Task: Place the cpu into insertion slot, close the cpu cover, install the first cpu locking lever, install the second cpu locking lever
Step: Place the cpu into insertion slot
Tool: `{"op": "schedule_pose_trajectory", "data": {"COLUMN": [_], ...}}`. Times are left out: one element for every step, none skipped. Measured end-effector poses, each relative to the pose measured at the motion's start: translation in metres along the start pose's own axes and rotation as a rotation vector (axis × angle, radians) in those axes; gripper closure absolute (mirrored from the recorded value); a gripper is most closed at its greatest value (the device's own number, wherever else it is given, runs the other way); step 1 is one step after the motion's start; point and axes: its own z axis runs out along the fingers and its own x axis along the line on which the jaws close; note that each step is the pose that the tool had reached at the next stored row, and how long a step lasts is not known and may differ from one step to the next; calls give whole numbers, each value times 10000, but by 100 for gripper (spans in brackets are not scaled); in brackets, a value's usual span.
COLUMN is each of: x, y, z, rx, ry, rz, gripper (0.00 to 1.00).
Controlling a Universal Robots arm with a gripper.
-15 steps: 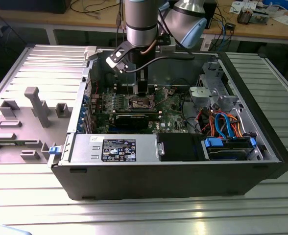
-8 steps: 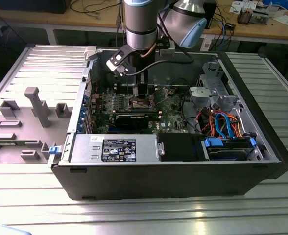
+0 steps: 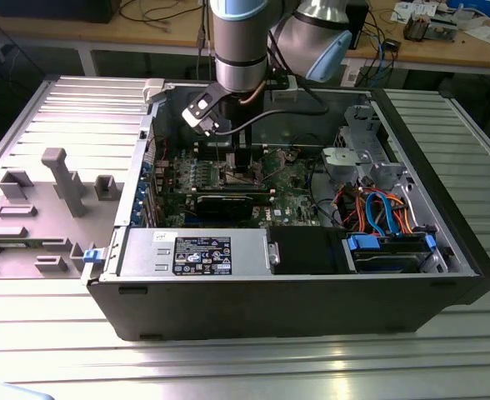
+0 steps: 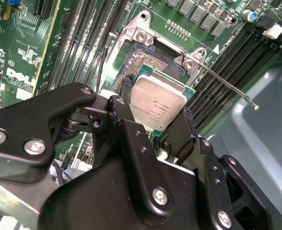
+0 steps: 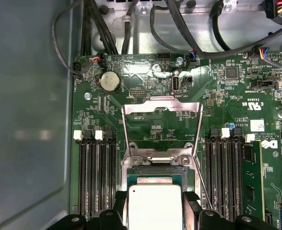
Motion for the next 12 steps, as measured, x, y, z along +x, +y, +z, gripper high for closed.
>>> {"op": "schedule_pose_trajectory", "data": {"x": [-3,-5,-7,-9,-12,-16,-17,-19,-23,-26,-29,-31], "y": [-1,-3,-4,-6,-6,-7,-8,-9,-9,-10,-10,-11], "z": [11,36,63,84,97,110,122,131,138,143,146,151], "rx": [-5,-7,-8,-7,-7,-7,-7,-7,-6,-6,-6,-7], "ry": [2,2,2,2,3,3,1,2,1,-2,-9,-10], "rz": [2,8,10,11,9,9,9,7,5,6,5,5], "gripper": [46,46,46,46,46,46,46,46,46,46,46,46]}}
